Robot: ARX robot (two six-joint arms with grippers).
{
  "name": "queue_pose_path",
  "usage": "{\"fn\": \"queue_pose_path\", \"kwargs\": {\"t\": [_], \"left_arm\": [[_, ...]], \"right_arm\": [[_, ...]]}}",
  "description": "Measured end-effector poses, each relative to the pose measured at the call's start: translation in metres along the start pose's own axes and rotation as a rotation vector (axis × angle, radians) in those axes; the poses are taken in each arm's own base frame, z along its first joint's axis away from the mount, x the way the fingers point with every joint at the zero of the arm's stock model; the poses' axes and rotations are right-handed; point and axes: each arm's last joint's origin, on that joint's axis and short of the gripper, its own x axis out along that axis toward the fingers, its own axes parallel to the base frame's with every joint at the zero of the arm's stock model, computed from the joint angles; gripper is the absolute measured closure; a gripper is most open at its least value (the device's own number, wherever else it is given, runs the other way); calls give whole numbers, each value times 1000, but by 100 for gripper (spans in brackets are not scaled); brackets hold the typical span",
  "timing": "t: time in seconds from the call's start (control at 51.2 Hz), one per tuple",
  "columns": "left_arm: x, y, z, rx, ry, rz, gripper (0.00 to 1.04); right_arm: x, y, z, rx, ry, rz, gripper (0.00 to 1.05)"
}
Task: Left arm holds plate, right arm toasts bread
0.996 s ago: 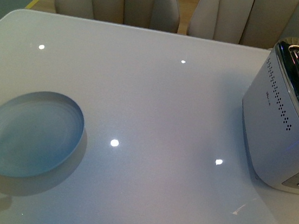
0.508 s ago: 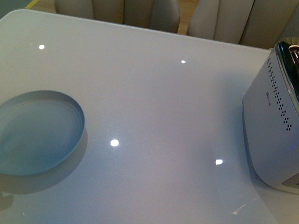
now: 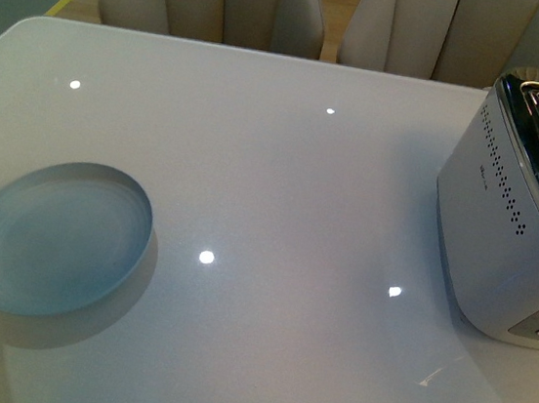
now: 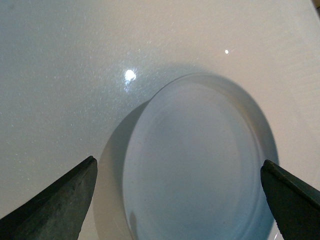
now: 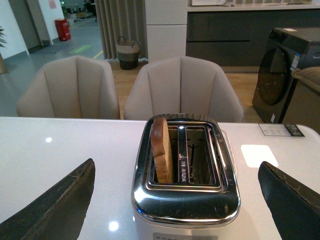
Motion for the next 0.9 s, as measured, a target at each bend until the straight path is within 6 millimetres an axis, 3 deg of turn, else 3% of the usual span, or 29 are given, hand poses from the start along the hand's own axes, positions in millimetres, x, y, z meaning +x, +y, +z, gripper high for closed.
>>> {"fn": "queue_pose_path", "kwargs": {"t": [0.234, 0.547, 0.898], "left_arm": [[-53, -50, 38, 66, -171, -69, 7], [-112, -108, 55, 96, -328, -157, 7], [-160, -121, 49, 25, -416, -178, 7]], "right_arm": [[0, 0, 0, 0, 0, 0, 9], [0, 0, 0, 0, 0, 0, 9], [0, 0, 0, 0, 0, 0, 9]]}}
